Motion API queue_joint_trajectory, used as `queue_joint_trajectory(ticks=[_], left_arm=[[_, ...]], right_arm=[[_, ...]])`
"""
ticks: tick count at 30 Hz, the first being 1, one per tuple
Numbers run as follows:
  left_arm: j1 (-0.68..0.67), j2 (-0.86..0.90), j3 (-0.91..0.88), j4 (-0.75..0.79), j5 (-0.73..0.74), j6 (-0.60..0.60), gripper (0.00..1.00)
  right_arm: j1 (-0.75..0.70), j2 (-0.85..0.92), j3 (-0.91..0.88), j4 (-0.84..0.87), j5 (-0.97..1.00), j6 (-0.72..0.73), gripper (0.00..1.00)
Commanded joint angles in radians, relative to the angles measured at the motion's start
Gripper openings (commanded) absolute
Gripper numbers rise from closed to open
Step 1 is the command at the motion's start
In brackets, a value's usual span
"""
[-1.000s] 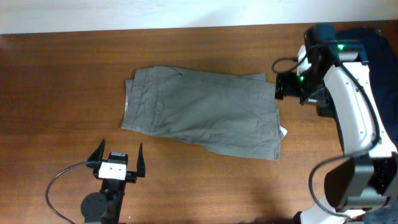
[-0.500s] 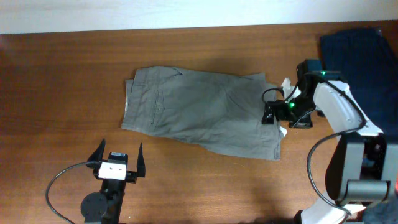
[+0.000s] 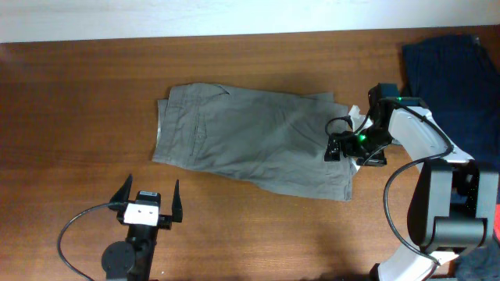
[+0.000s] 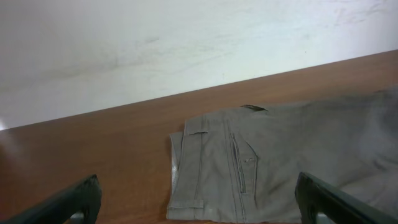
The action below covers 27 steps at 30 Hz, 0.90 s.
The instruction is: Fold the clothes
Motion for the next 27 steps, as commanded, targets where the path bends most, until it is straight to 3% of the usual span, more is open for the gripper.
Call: queue_joint_trajectory(ticks=[1, 15, 24, 27], left_arm=[[0.003, -0.005, -0.003, -0.005, 0.017, 0.012, 0.99], [0.003, -0.005, -0.003, -0.005, 0.017, 0.012, 0.99], [0.003, -0.005, -0.003, -0.005, 0.017, 0.012, 0.99], [0.003, -0.005, -0.003, -0.005, 0.017, 0.012, 0.99]], right_arm=[[-0.003, 0.013, -0.01, 0.008, -0.017, -0.01, 0.99], [-0.004, 0.071, -0.01, 0.112, -0.01, -0.036, 0.99], [-0.002, 0.075, -0.068, 0.169, -0.148, -0.032, 0.99], [-0.002, 0.075, -0.082, 0.175, -0.148, -0.032, 0.92]])
